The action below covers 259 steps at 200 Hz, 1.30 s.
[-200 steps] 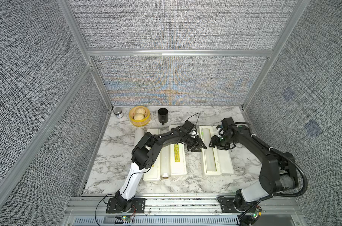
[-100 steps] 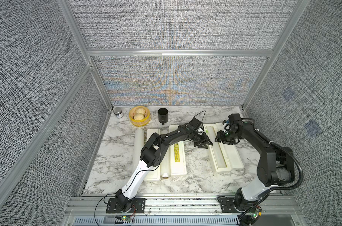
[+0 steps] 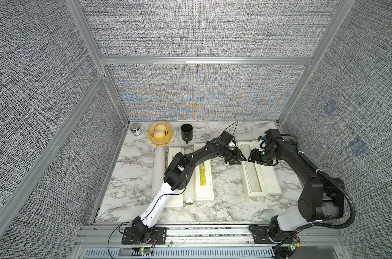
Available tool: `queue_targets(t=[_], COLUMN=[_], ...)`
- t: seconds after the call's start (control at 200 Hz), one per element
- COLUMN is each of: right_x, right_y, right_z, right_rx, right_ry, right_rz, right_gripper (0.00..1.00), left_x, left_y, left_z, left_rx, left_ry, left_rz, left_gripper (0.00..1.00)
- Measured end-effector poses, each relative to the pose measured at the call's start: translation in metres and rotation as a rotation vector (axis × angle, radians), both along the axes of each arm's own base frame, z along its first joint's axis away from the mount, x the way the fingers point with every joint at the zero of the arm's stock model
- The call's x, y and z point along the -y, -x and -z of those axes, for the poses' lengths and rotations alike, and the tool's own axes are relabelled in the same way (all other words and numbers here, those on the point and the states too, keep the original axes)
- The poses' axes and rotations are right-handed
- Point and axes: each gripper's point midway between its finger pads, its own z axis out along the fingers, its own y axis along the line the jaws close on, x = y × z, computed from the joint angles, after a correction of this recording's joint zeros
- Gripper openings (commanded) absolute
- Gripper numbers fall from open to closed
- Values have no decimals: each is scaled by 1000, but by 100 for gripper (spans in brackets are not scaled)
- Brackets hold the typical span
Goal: Put plastic wrap rolls into dispensers
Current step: Move the plastic wrap cutting box to the center of the board, then adjust the plastic wrap cutting box at the center of the board.
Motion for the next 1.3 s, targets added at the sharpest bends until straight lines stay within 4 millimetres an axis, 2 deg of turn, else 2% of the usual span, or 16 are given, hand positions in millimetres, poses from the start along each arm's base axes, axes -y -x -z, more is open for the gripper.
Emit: queue_targets(t=[0.17,0.25,0.335,0.485,0.55,0.62,0.791,1.016,1.166,1.296], right_x=[3,1,-9,-31,-42,-57,-102,-183,-233,-254], right_y=[9,14,19,28,33,37,44,36,24,14], right_z=[-18,-27,-36,-48,-50,-49,-38,-22,-18,-7], right_rx=[34,50,70,96,97,96,69,62,71,81], right_ry=[17,26,30,33,32,32,16,-41,-85,-51], right_rz=[9,7,-19,-61,-81,-109,-182,-274,-307,-288], right_gripper=[62,66,72,79,82,86,99,99,99,99], left_x=[-3,-7,-15,-38,-55,-78,-152,-243,-281,-308], left_y=[3,1,-7,-17,-18,-21,-17,-8,-2,3], left_z=[1,-6,-26,-79,-93,-95,-81,-67,-62,-55], left_rx=[6,17,68,197,234,265,286,305,309,303], left_ry=[7,13,26,63,54,18,-123,-253,-299,-346], left_rz=[2,-3,-18,-44,-58,-84,-156,-267,-319,-356], left_gripper=[49,50,52,54,56,56,59,63,65,65])
